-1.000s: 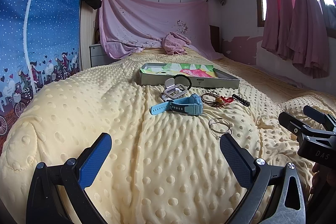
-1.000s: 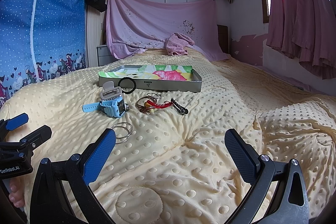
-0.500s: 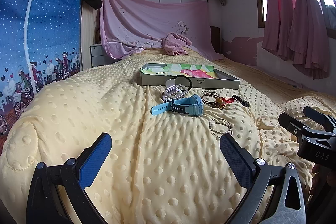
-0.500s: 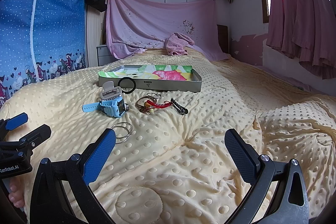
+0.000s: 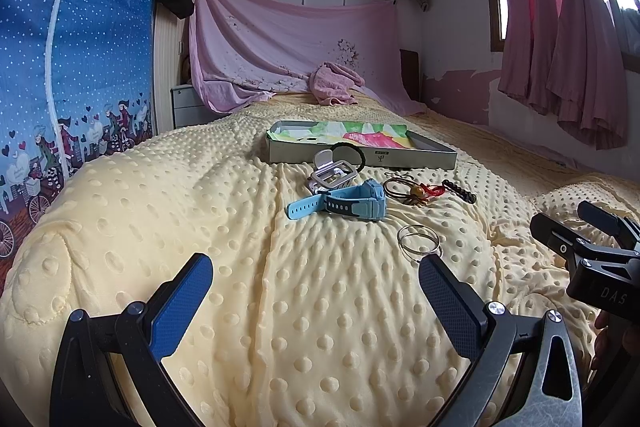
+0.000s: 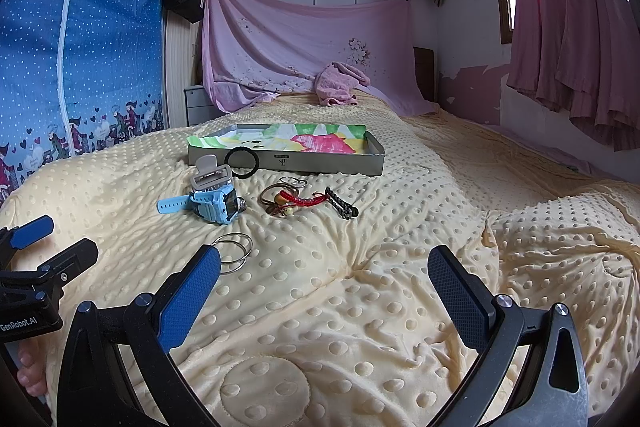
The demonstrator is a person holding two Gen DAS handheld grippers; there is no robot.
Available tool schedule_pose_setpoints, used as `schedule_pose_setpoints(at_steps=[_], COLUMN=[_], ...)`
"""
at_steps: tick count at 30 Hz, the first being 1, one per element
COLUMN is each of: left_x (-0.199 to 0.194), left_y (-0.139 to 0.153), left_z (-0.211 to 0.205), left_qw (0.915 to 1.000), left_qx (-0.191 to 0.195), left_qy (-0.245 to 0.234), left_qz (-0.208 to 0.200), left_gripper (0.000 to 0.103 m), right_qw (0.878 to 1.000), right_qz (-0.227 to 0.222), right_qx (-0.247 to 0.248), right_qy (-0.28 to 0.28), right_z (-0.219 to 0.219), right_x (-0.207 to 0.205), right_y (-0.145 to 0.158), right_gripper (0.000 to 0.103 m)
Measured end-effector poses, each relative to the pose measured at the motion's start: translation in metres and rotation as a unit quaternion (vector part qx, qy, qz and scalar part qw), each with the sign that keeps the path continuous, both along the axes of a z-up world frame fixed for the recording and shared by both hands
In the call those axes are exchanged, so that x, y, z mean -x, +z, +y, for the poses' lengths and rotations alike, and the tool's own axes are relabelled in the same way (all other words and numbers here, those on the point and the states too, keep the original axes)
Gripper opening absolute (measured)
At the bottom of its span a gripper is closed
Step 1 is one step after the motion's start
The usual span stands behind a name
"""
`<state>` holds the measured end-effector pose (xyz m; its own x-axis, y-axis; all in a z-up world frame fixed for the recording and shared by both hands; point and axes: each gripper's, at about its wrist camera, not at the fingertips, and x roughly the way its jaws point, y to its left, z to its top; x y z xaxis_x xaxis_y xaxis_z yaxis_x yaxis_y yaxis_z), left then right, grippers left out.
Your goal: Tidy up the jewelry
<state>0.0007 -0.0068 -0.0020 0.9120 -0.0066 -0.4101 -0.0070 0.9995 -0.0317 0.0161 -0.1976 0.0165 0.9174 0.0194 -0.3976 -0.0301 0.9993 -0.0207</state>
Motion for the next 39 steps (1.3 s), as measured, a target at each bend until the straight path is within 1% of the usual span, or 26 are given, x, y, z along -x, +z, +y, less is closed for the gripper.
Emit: schedule_pose_setpoints(at_steps=[10, 14, 23, 28, 35, 39], left_x=[0.000, -0.004, -0.021, -0.043, -0.066, -0.076], left_y=[-0.002, 0.000, 0.013, 0.013, 0.011, 0.010], left_z=[0.004, 0.006, 0.003, -0.001, -0.021, -0.031], left_qw=[1.0000, 1.0000, 0.9999, 0.9992, 0.9989, 0.9982], left_qx=[0.006, 0.007, 0.006, 0.023, 0.019, 0.022], left_qy=[0.000, -0.001, -0.001, -0.010, -0.022, -0.037], left_qz=[0.003, 0.004, 0.011, 0.032, 0.037, 0.041], left_gripper=[0.103, 0.103, 0.103, 0.103, 0.103, 0.103], right_qw=[1.000, 1.000, 0.999, 0.999, 1.000, 1.000], right_qz=[0.000, -0.003, 0.002, 0.018, 0.002, 0.009], right_qx=[-0.001, -0.010, -0.019, -0.024, 0.013, 0.025], right_qy=[-0.004, -0.013, -0.033, -0.025, -0.012, 0.011], right_z=[0.003, -0.005, -0.025, -0.039, -0.048, -0.054], right_x=[0.002, 0.001, -0.010, -0.025, -0.049, -0.071], right_y=[0.002, 0.002, 0.014, 0.018, 0.032, 0.038], right_gripper=[0.102, 0.102, 0.102, 0.102, 0.102, 0.102])
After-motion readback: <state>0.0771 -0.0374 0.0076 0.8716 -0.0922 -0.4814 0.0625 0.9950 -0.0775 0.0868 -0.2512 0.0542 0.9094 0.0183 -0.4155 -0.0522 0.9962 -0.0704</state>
